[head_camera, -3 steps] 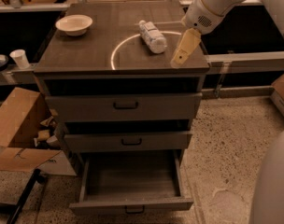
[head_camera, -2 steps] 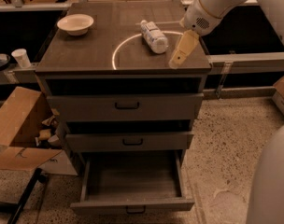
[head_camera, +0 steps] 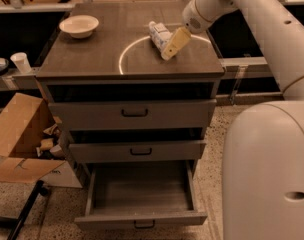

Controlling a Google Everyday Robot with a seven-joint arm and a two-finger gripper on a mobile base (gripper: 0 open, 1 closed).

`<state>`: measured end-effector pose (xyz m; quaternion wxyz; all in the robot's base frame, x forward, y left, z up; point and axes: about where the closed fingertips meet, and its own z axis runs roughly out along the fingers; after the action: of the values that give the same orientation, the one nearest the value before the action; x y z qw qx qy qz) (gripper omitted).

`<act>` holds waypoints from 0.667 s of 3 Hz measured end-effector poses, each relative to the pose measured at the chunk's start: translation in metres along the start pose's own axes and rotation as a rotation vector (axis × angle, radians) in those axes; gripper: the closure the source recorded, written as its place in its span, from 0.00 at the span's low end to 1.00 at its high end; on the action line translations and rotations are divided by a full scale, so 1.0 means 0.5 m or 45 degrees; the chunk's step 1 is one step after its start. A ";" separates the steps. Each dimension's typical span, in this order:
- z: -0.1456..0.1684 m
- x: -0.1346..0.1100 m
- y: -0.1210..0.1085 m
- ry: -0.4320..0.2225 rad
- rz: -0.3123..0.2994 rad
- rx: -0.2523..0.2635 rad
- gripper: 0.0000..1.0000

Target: Place blue plastic bottle into bottom drawer

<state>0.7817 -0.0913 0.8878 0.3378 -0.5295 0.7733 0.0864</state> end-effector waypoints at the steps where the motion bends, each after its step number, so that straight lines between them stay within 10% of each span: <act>1: 0.056 -0.003 -0.054 0.008 0.105 0.084 0.00; 2: 0.092 0.001 -0.082 0.025 0.229 0.124 0.00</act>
Offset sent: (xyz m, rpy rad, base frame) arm 0.0843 -0.0014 -0.0278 0.0709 0.0490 -0.3286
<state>0.8372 -0.0864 0.8619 0.3464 -0.4419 0.8242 0.0735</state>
